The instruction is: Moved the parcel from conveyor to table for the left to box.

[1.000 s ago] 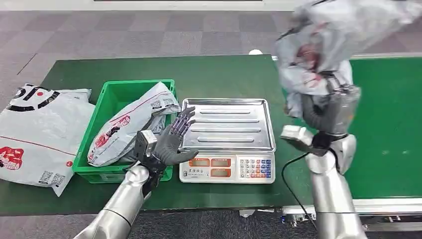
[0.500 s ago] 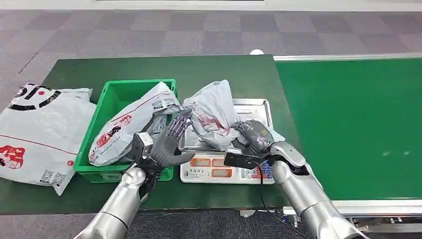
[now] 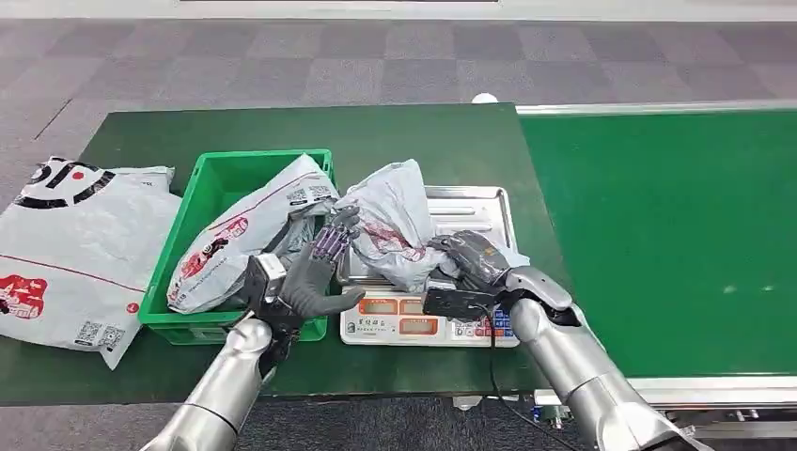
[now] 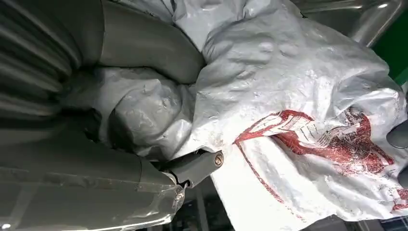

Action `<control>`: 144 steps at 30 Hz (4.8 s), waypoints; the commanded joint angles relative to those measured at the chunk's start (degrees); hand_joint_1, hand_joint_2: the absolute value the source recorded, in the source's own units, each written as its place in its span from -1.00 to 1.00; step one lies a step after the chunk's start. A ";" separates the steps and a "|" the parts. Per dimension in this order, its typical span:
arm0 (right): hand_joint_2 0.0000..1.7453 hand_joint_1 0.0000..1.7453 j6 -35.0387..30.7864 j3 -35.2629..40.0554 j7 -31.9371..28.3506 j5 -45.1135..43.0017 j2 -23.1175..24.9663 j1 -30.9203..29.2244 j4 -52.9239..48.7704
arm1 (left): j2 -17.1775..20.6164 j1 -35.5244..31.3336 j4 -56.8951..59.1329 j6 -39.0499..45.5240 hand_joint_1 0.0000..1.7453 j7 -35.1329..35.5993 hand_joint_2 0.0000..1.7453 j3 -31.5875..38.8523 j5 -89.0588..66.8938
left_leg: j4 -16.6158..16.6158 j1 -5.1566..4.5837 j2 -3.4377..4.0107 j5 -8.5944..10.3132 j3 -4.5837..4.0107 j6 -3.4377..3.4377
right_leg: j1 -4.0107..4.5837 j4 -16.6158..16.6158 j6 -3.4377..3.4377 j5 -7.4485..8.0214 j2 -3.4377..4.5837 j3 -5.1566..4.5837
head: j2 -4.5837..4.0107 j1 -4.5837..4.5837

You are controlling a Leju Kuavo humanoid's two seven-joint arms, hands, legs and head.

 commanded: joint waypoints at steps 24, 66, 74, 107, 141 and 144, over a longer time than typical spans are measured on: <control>1.00 -1.00 -0.04 -1.95 -5.89 -26.01 -3.15 2.35 -13.56 | 2.15 4.93 -18.82 63.93 -1.00 0.26 1.00 -3.19 -13.20 | -0.15 0.06 -0.05 0.00 0.14 -0.02 | 0.07 -0.22 -0.07 0.01 -0.01 0.16 | 0.00 0.00; 1.00 -1.00 -19.80 -14.68 -8.69 -49.89 -0.10 7.88 -24.76 | -6.94 -6.27 8.81 29.86 -1.00 0.26 1.00 -21.98 -12.92 | -0.02 -0.03 0.19 -0.10 0.07 -0.01 | -0.02 -0.12 -0.02 0.01 0.34 -0.04 | 0.00 0.00; 1.00 -1.00 -18.21 -14.07 -8.56 -48.32 0.95 5.72 -20.29 | -11.13 -12.63 25.95 31.70 -1.00 17.49 1.00 -27.78 -25.59 | -0.06 0.02 0.16 -0.08 0.14 0.00 | 0.03 -0.22 -0.02 0.04 0.28 0.08 | 0.00 0.00; 1.00 -1.00 -16.88 -16.40 -7.67 -43.37 -0.25 6.19 -19.23 | -11.00 -9.67 15.29 29.45 1.00 20.47 1.00 -22.48 -27.76 | -0.10 0.00 0.25 -0.10 0.28 -0.03 | 0.01 -0.19 -0.05 0.07 0.36 0.18 | 0.00 0.00; 1.00 -1.00 -18.92 -16.05 -8.31 -45.15 -2.00 8.01 -20.92 | -6.63 7.96 -38.82 63.93 1.00 0.26 1.00 -4.71 -28.68 | -0.04 0.02 0.38 -0.16 0.10 -0.02 | 0.03 -0.10 -0.09 0.04 0.49 -0.04 | 0.00 0.00; 1.00 -1.00 -19.12 -15.99 -8.24 -45.24 -2.17 8.44 -21.44 | -7.17 7.78 -39.09 63.93 1.00 0.26 1.00 1.32 -26.28 | -0.04 0.00 0.35 -0.13 0.08 -0.01 | 0.02 -0.08 -0.09 0.04 0.46 -0.06 | 0.00 0.00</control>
